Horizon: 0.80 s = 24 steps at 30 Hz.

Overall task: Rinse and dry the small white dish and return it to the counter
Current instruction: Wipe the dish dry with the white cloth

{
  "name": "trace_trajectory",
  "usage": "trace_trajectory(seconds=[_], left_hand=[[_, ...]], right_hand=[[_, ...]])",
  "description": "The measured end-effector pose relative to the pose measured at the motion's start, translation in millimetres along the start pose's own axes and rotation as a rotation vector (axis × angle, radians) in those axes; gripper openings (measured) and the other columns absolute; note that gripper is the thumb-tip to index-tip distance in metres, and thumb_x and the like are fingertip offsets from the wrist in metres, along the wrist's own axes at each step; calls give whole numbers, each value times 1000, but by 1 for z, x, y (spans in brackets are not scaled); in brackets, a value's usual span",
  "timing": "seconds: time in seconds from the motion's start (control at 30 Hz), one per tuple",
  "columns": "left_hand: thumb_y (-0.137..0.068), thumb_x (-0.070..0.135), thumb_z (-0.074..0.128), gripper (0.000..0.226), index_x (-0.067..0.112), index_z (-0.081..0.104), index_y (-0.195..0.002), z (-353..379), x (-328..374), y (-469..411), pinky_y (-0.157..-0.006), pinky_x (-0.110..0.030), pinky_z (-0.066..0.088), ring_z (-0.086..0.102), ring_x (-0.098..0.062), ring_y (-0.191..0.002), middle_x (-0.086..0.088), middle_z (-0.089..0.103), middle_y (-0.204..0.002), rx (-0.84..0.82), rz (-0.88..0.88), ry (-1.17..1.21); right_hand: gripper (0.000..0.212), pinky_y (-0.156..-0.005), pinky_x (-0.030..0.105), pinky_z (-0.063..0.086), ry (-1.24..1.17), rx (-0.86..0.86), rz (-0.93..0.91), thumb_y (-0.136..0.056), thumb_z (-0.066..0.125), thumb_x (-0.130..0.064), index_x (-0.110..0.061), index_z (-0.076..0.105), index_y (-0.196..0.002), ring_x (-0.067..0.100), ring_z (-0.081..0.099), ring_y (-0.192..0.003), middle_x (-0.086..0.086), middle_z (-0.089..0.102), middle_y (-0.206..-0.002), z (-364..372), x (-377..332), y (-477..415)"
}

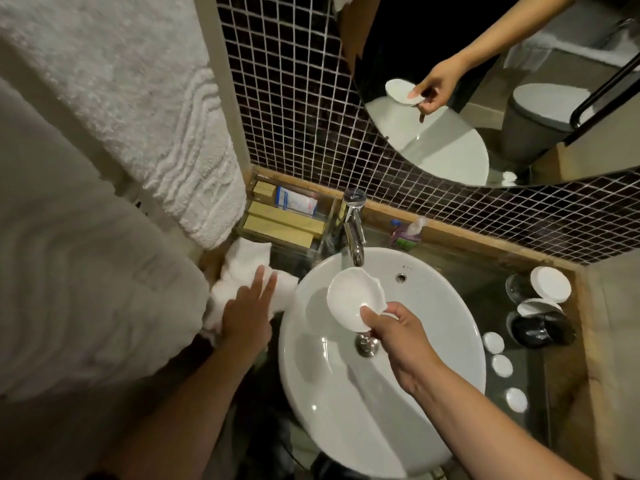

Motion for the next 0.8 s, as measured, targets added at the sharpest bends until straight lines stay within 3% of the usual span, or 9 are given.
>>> trace_trajectory(seconds=[0.07, 0.17, 0.23, 0.3, 0.37, 0.5, 0.63, 0.7, 0.8], left_hand=[[-83, 46, 71, 110, 29, -9, -157, 29, 0, 3, -88, -43, 54, 43, -31, -127, -3, -19, -165, -78, -1, 19], [-75, 55, 74, 118, 29, -7, -157, 44, 0, 0, -88, -52, 53, 42, -34, -130, -3, -15, -166, -51, -6, 47], [-71, 52, 79, 122, 30, -4, -158, 47, -6, -3, -100, -59, 42, 34, -34, -138, -5, -12, -166, -60, -27, 9], [-77, 46, 76, 119, 34, -12, -156, 52, -14, -3, -112, -66, 24, 9, -36, -149, -5, -16, -166, -100, -23, -70], [-86, 42, 69, 112, 35, -20, -153, 53, -14, -3, -114, -68, 20, -6, -38, -150, -5, -21, -164, -169, -23, -98], [-91, 49, 61, 106, 31, -24, -152, 45, -1, 7, -113, -66, 25, -6, -41, -150, -9, -22, -163, -226, -61, -135], [-86, 61, 57, 107, 34, -24, -151, 30, 1, 12, -117, -64, 15, -14, -37, -150, -5, -28, -162, -335, -78, -94], [-84, 64, 59, 98, 33, 1, -156, 4, 11, 6, -116, -59, 20, 9, -35, -151, -5, -1, -167, -390, -143, 49], [-80, 55, 68, 70, 29, 48, -141, -48, 42, -4, -101, -42, 46, 59, -21, -116, 1, 60, -134, -123, -122, 341]], right_hand=[[25, -57, 25, 43, -12, 12, 4, -84, 82, -19, -13, 58, -89, 21, 54, -68, 6, 64, -72, -7, 6, -5], [24, -57, 24, 46, -41, 11, 28, -85, 80, -16, -13, 57, -93, 22, 56, -67, 11, 64, -76, -15, 14, -12], [23, -52, 21, 46, -39, 10, 53, -86, 79, -14, -12, 57, -93, 19, 58, -61, 11, 65, -74, -17, 19, -14], [23, -45, 16, 44, -39, 19, 66, -86, 79, -13, -13, 57, -92, 16, 57, -56, 12, 64, -74, -17, 24, -14], [24, -44, 16, 42, -46, 20, 67, -85, 79, -13, -14, 55, -90, 16, 56, -56, 14, 64, -75, -16, 26, -15], [24, -57, 26, 42, -72, 14, 56, -85, 79, -13, -15, 55, -88, 20, 56, -60, 11, 64, -73, -14, 25, -15], [24, -61, 30, 44, -85, 35, 36, -83, 80, -11, -15, 56, -84, 23, 61, -66, 8, 68, -75, -20, 20, -18], [23, -60, 29, 46, -67, 36, 25, -83, 80, -13, -14, 57, -87, 20, 64, -64, 7, 69, -75, -27, 15, -19], [21, -74, 40, 57, -30, 86, 1, -83, 80, -18, -8, 62, -89, 23, 71, -71, 13, 72, -85, -40, 4, -17]])
Point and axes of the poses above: each hand's wrist, its own y-axis away from the middle knuckle, its own z-axis out of the palm, x = y × z, the point moved 2 cm from there along -y, towards the middle knuckle
